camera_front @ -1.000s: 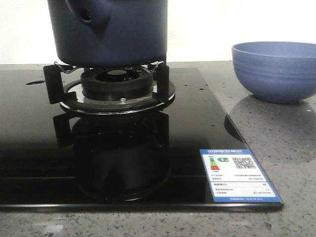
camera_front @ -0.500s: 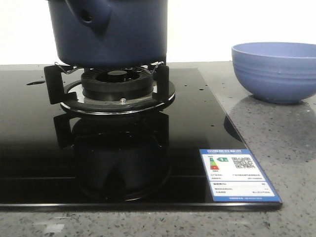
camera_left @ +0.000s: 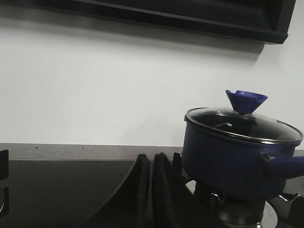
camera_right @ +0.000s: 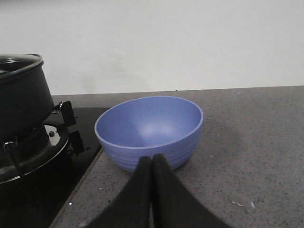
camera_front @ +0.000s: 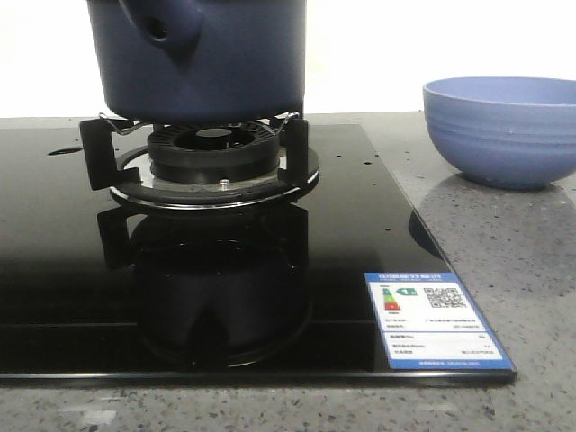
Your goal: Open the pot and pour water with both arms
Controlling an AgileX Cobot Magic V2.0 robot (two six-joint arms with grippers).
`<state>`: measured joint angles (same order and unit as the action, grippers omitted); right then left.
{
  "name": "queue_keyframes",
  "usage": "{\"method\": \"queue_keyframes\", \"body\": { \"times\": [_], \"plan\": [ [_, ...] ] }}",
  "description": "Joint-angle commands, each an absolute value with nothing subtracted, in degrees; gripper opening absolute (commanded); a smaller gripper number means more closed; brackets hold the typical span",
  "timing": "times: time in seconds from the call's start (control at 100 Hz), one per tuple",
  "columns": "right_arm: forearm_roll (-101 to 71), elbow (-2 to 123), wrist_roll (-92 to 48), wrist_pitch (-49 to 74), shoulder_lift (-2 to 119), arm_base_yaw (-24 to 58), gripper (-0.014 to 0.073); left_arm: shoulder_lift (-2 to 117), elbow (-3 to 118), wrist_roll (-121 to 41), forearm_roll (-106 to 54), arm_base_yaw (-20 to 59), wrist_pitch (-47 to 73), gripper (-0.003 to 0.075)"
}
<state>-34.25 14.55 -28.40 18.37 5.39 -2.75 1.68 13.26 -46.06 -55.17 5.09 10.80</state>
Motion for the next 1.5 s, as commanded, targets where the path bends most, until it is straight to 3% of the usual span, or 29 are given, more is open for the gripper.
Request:
{"method": "queue_keyframes", "body": {
  "times": [0.0, 0.61, 0.7, 0.85, 0.91, 1.16, 1.49],
  "plan": [
    [-35.11, 16.00, -28.99, 15.36, 5.90, -2.84, -0.0063, 2.20, 14.63, -45.56, -56.37, 4.98, 8.90, -0.0020],
    [-35.11, 16.00, -28.99, 15.36, 5.90, -2.84, -0.0063, 2.20, 14.63, -45.56, -56.14, 4.98, 8.90, -0.0020],
    [-35.11, 16.00, -28.99, 15.36, 5.90, -2.84, -0.0063, 2.20, 14.21, -42.60, -46.16, 4.98, 9.34, -0.0020],
    [-35.11, 16.00, -28.99, 15.36, 5.90, -2.84, -0.0063, 2.20, 9.53, -7.18, -16.23, 4.95, 5.75, -0.0020],
    [-35.11, 16.00, -28.99, 15.36, 5.90, -2.84, -0.0063, 2.20, 6.82, 0.00, -8.84, 4.95, 3.57, -0.0020],
    [-35.11, 16.00, -28.99, 15.36, 5.90, -2.84, -0.0063, -0.53, -1.97, 0.94, -7.84, 4.95, -1.00, -0.0020],
    [-35.11, 16.00, -28.99, 15.36, 5.79, -2.84, -0.0063, -1.90, -1.87, 0.94, -6.22, 3.26, 2.88, -0.0020]
  ]
}}
